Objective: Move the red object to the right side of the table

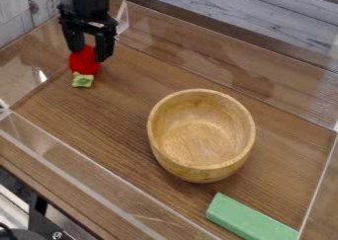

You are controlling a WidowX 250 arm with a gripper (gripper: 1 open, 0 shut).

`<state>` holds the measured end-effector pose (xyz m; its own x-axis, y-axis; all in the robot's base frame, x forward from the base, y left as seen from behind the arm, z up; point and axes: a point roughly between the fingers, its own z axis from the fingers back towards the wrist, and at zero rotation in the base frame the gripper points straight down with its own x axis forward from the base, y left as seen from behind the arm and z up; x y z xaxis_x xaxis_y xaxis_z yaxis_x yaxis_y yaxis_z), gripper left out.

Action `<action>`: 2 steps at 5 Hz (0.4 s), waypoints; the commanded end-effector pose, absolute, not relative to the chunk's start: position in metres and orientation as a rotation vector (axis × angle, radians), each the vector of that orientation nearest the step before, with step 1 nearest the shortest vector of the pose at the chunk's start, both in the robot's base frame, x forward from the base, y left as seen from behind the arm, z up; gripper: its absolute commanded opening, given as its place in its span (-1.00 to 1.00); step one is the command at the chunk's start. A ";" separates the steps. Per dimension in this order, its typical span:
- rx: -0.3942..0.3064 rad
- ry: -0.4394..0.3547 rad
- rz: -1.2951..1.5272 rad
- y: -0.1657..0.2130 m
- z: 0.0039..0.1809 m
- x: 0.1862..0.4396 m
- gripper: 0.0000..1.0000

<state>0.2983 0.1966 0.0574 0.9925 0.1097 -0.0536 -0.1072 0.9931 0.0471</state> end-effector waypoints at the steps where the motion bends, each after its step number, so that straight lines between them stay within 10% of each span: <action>1: 0.074 -0.016 0.123 0.207 0.082 0.306 1.00; 2: 0.071 -0.017 0.175 0.207 0.078 0.312 1.00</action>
<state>0.3053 0.2016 0.0588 0.9851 0.1684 -0.0358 -0.1667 0.9850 0.0443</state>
